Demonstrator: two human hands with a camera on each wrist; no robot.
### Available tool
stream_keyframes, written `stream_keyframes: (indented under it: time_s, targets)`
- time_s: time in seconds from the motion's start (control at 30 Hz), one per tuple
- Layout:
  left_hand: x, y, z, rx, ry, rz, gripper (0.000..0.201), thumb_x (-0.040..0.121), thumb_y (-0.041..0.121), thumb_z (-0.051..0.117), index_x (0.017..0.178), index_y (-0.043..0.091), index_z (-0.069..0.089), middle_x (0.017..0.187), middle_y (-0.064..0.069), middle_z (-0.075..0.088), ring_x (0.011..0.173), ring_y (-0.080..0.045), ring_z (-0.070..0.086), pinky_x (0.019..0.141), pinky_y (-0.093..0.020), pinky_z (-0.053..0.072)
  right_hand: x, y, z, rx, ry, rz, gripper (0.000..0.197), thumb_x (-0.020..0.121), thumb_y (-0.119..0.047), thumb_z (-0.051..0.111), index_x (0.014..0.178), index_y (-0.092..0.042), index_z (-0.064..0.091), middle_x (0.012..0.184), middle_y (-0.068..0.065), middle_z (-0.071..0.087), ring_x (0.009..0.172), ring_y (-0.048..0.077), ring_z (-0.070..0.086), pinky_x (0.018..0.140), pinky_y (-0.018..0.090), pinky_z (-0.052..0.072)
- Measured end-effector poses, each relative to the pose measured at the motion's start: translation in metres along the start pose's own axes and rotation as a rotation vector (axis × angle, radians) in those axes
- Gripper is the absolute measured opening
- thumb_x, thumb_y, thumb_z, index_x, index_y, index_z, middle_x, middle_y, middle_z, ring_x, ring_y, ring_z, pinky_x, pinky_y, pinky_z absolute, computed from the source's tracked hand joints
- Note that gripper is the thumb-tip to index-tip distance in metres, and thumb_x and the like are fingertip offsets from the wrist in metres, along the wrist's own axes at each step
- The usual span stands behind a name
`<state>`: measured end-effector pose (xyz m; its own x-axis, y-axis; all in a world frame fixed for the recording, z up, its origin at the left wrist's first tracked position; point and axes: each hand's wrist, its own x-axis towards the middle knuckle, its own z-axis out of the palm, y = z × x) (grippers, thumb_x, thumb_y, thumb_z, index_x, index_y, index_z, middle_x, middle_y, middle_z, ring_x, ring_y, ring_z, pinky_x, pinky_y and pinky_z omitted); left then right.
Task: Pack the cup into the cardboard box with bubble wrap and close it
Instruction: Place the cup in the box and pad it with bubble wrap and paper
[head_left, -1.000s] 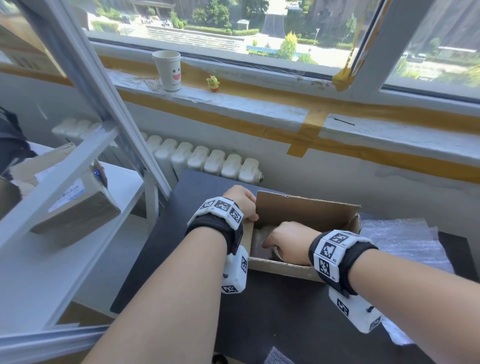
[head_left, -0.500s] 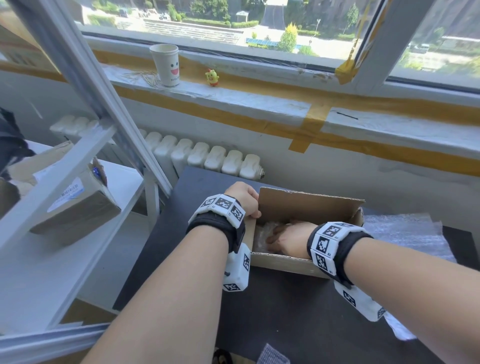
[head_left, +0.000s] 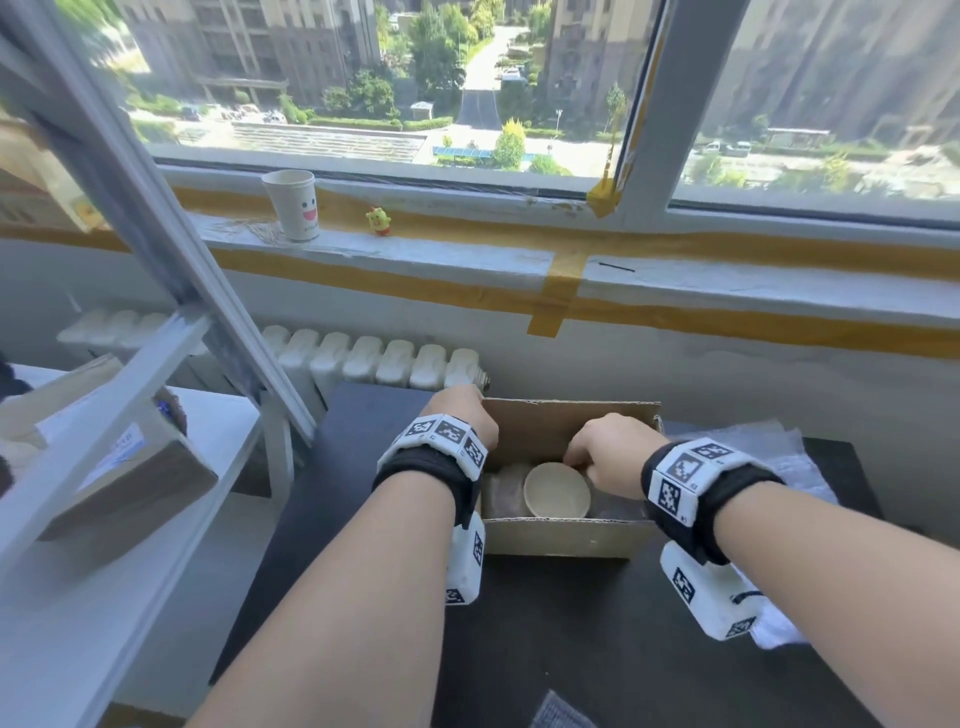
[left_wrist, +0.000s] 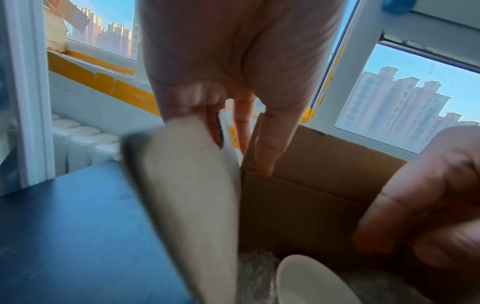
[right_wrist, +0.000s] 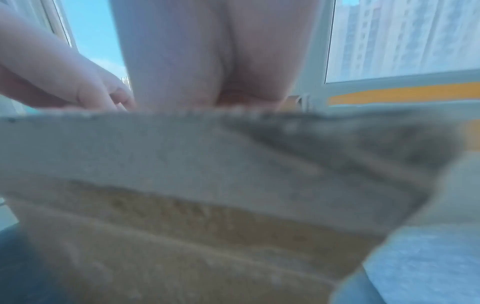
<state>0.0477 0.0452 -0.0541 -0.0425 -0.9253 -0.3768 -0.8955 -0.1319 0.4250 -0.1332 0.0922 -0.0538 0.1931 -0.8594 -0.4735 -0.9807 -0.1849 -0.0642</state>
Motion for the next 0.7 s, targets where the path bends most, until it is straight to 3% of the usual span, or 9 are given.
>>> stream_keyframes:
  time_s: [0.07, 0.13, 0.2, 0.23, 0.4, 0.5, 0.6, 0.7]
  targets:
    - [-0.004, 0.005, -0.004, -0.025, 0.048, 0.029, 0.019, 0.075, 0.008, 0.067, 0.088, 0.019, 0.058, 0.076, 0.001, 0.059, 0.063, -0.016, 0.056, 0.058, -0.027, 0.048, -0.011, -0.001, -0.002, 0.015, 0.025, 0.03, 0.044, 0.087, -0.007, 0.05, 0.121, -0.029, 0.066, 0.125, -0.002, 0.065, 0.114, 0.023, 0.06, 0.095, 0.032, 0.05]
    - [-0.009, 0.011, -0.007, -0.038, 0.058, 0.076, 0.03, 0.077, 0.006, 0.066, 0.102, 0.022, 0.061, 0.096, 0.002, 0.062, 0.084, -0.019, 0.062, 0.068, -0.028, 0.05, -0.022, -0.002, -0.004, 0.05, 0.081, 0.064, 0.041, 0.089, -0.011, 0.05, 0.121, -0.029, 0.066, 0.128, -0.003, 0.063, 0.116, 0.022, 0.059, 0.098, 0.033, 0.049]
    - [-0.014, 0.017, -0.005, -0.033, 0.075, 0.124, 0.04, 0.08, 0.006, 0.063, 0.117, 0.022, 0.062, 0.117, -0.001, 0.059, 0.108, -0.022, 0.059, 0.077, -0.029, 0.049, -0.033, -0.004, -0.007, 0.066, 0.154, 0.103, 0.037, 0.089, -0.015, 0.05, 0.119, -0.031, 0.066, 0.128, -0.004, 0.063, 0.117, 0.021, 0.057, 0.098, 0.033, 0.047]
    - [-0.017, 0.019, -0.004, -0.028, 0.095, 0.148, 0.044, 0.08, 0.006, 0.061, 0.12, 0.022, 0.06, 0.123, -0.002, 0.057, 0.112, -0.022, 0.058, 0.08, -0.03, 0.05, -0.039, -0.005, -0.009, 0.065, 0.191, 0.116, 0.035, 0.09, -0.018, 0.05, 0.117, -0.032, 0.067, 0.126, -0.006, 0.063, 0.117, 0.02, 0.057, 0.097, 0.033, 0.047]
    - [-0.037, 0.029, 0.009, 0.079, 0.166, 0.279, 0.045, 0.082, 0.005, 0.054, 0.123, 0.024, 0.058, 0.126, -0.005, 0.054, 0.122, -0.025, 0.049, 0.102, -0.039, 0.044, -0.068, -0.013, -0.004, 0.038, 0.303, 0.17, 0.026, 0.091, -0.028, 0.048, 0.104, -0.032, 0.07, 0.112, -0.009, 0.068, 0.106, 0.019, 0.061, 0.086, 0.033, 0.051]
    - [-0.047, 0.035, 0.015, 0.127, 0.157, 0.362, 0.045, 0.083, 0.007, 0.054, 0.124, 0.024, 0.057, 0.128, -0.005, 0.052, 0.125, -0.026, 0.047, 0.104, -0.041, 0.042, -0.08, -0.016, 0.005, 0.041, 0.355, 0.232, 0.023, 0.09, -0.032, 0.048, 0.095, -0.03, 0.07, 0.103, -0.007, 0.07, 0.099, 0.021, 0.062, 0.078, 0.032, 0.049]
    - [-0.053, 0.039, 0.022, 0.157, 0.116, 0.362, 0.046, 0.084, 0.007, 0.053, 0.127, 0.023, 0.052, 0.128, -0.007, 0.053, 0.122, -0.027, 0.049, 0.105, -0.044, 0.041, -0.087, -0.018, 0.018, 0.086, 0.317, 0.292, 0.026, 0.092, -0.039, 0.045, 0.083, -0.026, 0.066, 0.09, -0.002, 0.069, 0.09, 0.023, 0.062, 0.068, 0.03, 0.045]
    - [-0.057, 0.039, 0.023, 0.175, 0.087, 0.352, 0.047, 0.084, 0.007, 0.052, 0.128, 0.022, 0.048, 0.125, -0.007, 0.056, 0.119, -0.028, 0.052, 0.103, -0.044, 0.042, -0.091, -0.019, 0.027, 0.132, 0.309, 0.318, 0.035, 0.095, -0.04, 0.041, 0.083, -0.021, 0.067, 0.089, 0.003, 0.068, 0.09, 0.025, 0.062, 0.066, 0.029, 0.04]
